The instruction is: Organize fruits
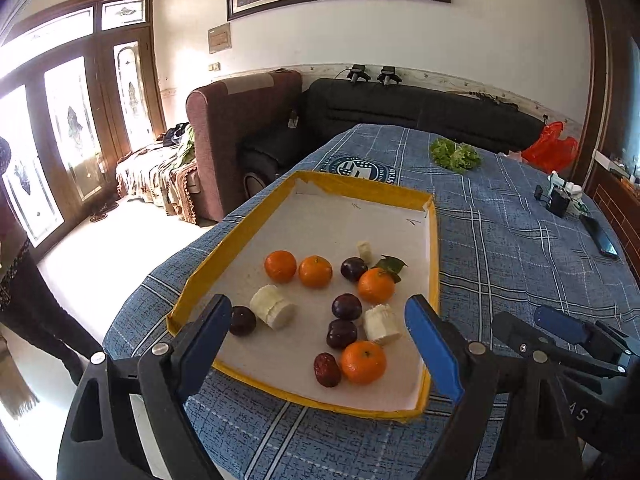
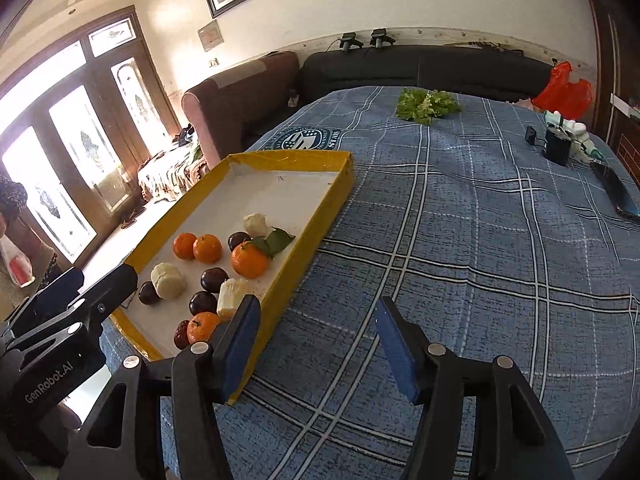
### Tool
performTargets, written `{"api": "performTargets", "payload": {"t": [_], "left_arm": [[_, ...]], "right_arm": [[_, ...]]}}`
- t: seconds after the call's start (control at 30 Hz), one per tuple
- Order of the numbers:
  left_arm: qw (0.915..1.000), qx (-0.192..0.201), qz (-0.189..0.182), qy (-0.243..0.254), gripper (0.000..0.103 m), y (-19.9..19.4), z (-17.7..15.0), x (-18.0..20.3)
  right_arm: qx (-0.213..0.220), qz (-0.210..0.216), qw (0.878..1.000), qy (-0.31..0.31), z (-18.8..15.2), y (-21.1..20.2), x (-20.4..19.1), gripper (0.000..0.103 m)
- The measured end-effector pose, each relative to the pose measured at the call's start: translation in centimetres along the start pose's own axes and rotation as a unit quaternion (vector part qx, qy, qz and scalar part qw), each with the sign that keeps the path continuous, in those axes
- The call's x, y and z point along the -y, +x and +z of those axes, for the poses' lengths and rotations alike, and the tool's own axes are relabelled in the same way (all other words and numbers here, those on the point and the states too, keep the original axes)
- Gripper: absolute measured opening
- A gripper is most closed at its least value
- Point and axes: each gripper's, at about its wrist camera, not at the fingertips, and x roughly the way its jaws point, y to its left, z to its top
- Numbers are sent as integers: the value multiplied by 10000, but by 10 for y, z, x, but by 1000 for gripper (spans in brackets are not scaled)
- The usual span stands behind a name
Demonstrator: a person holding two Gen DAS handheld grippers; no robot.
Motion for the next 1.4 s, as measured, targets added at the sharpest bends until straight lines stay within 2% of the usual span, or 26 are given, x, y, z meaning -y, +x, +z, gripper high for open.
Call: {"api": "performTargets", "payload": {"t": [0.2,0.53,1.4], "left_arm": [[9997,13,2,243,88,-4,-2,19],[9994,-29,11,354,88,-2,-5,31],[9996,-188,-48,223,88,10,-10,23]], "right_arm": [[111,-112,9999,-46,-8,-10,4,68],[104,-170,9998,45,-13,-9,13,69],[-71,-408,9991,-41,-17,4,10,75]]}}
